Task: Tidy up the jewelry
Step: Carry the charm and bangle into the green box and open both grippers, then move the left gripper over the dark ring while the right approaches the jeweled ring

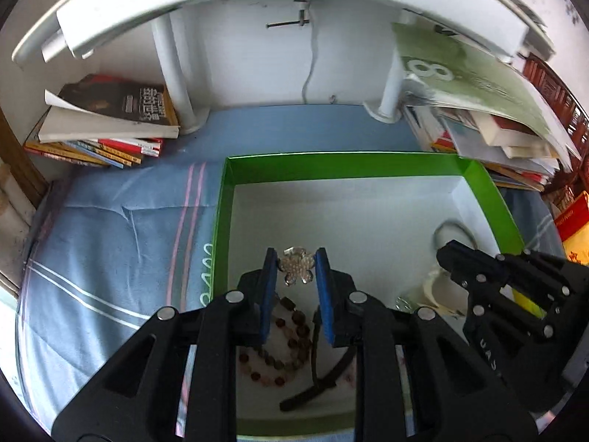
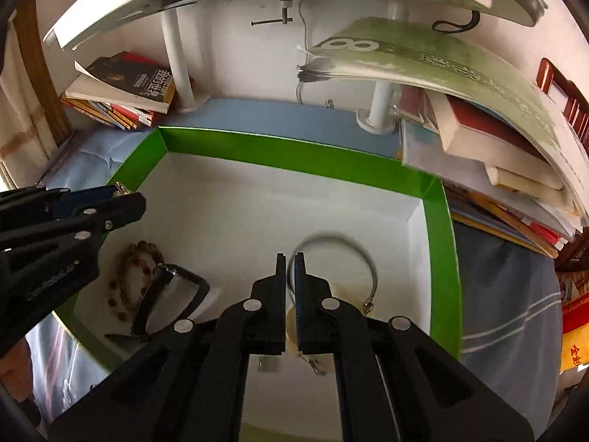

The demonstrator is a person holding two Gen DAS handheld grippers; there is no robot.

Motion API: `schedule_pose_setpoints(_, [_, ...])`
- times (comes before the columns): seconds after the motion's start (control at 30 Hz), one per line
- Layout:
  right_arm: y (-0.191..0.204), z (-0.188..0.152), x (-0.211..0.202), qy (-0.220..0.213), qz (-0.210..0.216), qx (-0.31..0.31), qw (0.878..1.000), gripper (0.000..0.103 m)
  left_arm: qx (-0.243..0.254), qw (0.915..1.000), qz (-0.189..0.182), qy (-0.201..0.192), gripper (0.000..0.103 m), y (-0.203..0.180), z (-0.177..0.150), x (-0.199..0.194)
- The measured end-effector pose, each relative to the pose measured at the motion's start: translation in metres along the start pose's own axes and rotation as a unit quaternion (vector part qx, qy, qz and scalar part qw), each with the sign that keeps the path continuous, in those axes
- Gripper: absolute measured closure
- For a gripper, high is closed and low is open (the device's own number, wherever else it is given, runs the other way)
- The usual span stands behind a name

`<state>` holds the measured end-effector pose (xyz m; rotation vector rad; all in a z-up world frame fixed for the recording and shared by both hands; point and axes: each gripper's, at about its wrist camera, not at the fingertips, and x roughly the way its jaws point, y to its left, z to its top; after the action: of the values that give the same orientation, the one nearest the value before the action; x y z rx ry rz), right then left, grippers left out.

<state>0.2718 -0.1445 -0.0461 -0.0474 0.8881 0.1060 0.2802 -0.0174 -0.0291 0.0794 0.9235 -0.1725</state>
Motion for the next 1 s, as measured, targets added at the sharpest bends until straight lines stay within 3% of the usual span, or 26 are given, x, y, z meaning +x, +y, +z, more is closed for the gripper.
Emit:
schedule_pose_setpoints(0.07, [-0.003,-0.002,-0.015,-0.008,0.006,0.005,1.0,0.09,-0.002,1.0,0.001,-0.005,0.062,0.004,-0.002,-0.004])
schedule_pose_setpoints(0.17, [-0.014,-0.013,-0.054,-0.035,0.021,0.014,0.999,0.081,0.0,0.9995,0.015,-0.028,0.06,0.013,-0.011,-0.031])
schedule_pose_setpoints(0.23, [-0.027,-0.029,-0.08,-0.049,0.032,0.027,0.998,0.052,-0.004,0.9986,0.031,-0.042,0.052,0.022,-0.024,-0.053])
schedule_pose_setpoints(0.27, [-0.034,-0.042,-0.093,-0.055,0.031,0.036,0.997,0.05,-0.006,0.9981,0.039,-0.047,0.047,0.026,-0.031,-0.062])
schedule_pose_setpoints(0.33, [-0.046,-0.067,-0.106,-0.053,0.015,0.039,0.998,0.05,-0.009,0.9973,0.052,-0.052,0.045,0.034,-0.058,-0.081])
schedule_pose_setpoints(0.43, [-0.063,-0.116,-0.105,-0.003,-0.024,0.048,0.999,0.05,-0.017,0.9982,0.046,-0.035,0.043,0.044,-0.094,-0.088])
schedule_pose_setpoints(0.6, [-0.064,-0.173,-0.086,0.088,-0.004,0.061,0.994,0.05,-0.004,0.9992,0.036,0.017,0.039,0.041,-0.147,-0.077])
schedule_pose_setpoints(0.7, [-0.05,-0.182,-0.081,0.094,0.003,0.048,0.994,0.048,0.0,0.9988,0.031,0.039,0.037,0.037,-0.166,-0.069])
schedule_pose_setpoints(0.9, [-0.009,-0.177,-0.082,0.089,0.066,0.006,0.994,0.048,-0.002,0.9982,0.019,0.057,0.037,0.031,-0.179,-0.061])
schedule_pose_setpoints(1.0, [-0.006,-0.17,-0.089,0.067,0.058,0.003,0.996,0.048,-0.002,0.9983,0.016,0.057,0.038,0.029,-0.182,-0.06])
